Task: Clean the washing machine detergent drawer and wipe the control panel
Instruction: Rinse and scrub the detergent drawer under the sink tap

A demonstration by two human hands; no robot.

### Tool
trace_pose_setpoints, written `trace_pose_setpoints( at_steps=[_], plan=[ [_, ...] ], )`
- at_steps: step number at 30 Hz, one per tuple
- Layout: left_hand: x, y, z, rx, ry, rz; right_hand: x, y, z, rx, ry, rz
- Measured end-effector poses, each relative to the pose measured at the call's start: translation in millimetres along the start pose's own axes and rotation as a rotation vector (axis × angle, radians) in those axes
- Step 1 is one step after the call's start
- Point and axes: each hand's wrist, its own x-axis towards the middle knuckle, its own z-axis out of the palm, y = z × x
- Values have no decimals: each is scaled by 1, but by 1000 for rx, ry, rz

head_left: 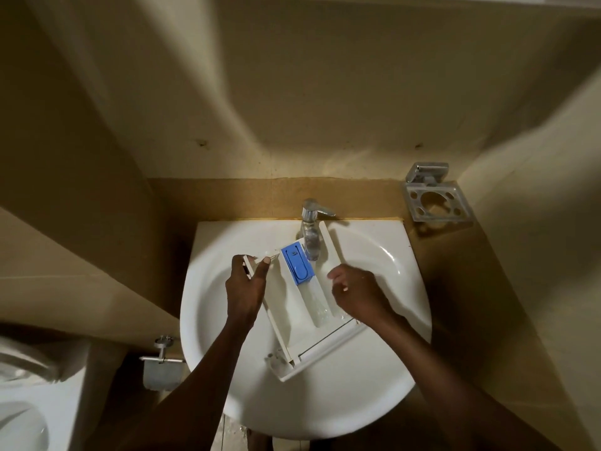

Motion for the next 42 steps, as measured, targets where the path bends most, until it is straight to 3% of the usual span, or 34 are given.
trace_pose_setpoints(
  at_steps=[2,6,8,14,21,24,30,38,42],
  plan=[
    [1,1,1,-8,-19,-11,5,19,-6,-76,111,17],
    [2,0,1,-18,-40,-32,14,52,-5,-50,-180,221],
    [3,-2,0,-39,-61,-52,18,58,-2,32,-289,192],
    [3,1,-7,-129,-147,-134,25,51,0,-37,-360,66],
    [0,-2,-32,-27,-479,-411,36,68,-20,-338,-479,72],
    [13,4,-41,79,-609,-449,46,61,-34,-436,-525,40],
    [26,23,-40,300,-786,-459,73,16,-53,-732,-435,-156],
    [22,-2,-34,312,-644,-258,79,1,-36,-860,-338,-275],
    [35,-1,-40,286,-649,-298,72,-2,-27,-864,-258,-323]
  ],
)
